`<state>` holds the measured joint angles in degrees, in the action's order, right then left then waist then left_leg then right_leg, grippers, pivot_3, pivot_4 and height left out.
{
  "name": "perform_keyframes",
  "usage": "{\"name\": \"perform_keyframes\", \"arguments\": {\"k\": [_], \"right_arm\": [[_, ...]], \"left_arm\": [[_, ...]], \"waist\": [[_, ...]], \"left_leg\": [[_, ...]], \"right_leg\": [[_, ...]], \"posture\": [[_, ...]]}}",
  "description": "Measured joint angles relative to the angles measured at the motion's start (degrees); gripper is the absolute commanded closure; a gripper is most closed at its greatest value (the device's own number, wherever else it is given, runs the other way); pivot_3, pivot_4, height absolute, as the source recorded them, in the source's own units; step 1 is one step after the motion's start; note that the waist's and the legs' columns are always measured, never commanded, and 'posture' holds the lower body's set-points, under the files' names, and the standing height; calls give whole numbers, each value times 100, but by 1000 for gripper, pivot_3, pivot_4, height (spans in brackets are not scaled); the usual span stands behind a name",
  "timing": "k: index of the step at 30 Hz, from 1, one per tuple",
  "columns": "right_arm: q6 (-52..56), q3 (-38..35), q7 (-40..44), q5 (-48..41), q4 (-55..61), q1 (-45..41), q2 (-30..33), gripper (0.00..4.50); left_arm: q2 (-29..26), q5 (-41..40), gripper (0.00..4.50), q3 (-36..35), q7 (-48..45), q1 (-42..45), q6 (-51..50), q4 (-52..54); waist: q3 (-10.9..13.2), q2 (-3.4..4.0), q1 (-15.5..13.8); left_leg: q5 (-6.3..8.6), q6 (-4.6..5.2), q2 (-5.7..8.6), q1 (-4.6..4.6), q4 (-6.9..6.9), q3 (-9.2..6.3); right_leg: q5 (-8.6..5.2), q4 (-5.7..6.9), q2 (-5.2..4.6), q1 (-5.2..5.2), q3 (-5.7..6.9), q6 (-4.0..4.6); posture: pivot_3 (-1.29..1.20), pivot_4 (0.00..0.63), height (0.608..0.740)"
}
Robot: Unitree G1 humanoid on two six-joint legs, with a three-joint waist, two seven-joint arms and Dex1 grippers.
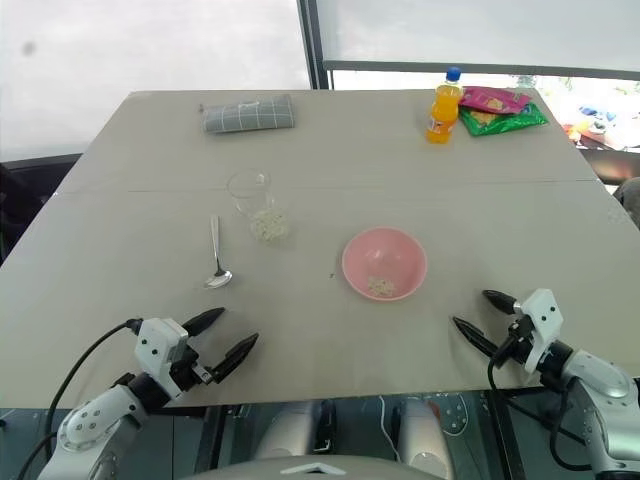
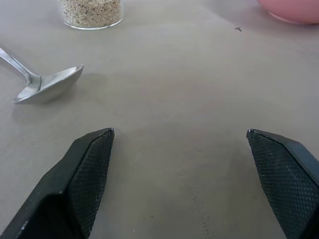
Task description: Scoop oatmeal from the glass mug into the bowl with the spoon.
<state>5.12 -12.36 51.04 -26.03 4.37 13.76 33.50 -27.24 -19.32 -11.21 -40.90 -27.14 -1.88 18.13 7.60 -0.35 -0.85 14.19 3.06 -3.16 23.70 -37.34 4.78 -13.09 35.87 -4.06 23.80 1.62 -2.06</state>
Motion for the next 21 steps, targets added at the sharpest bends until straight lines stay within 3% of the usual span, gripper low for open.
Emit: {"name": "perform_keyframes", "arguments": {"k": [15,21], "right_arm": [[56,-68,256,-48,-201,-151,157,0],[-8,-159,494,-88,-329,-231,223,0]], "left_arm": [[176,-42,77,59,118,-195,83,179],[320,-239,77,89,408,-218,-399,743]], "waist": [[2,-3,6],[8,-12,5]], "left_leg": [[-1,2,0,1,-5,5],[-1,2,0,2,-8,2]], "right_leg": [[2,0,5,-1,-4,3],[6,4,8,-5,-3,8]], "posture": [[0,150,740],[0,150,740]]}}
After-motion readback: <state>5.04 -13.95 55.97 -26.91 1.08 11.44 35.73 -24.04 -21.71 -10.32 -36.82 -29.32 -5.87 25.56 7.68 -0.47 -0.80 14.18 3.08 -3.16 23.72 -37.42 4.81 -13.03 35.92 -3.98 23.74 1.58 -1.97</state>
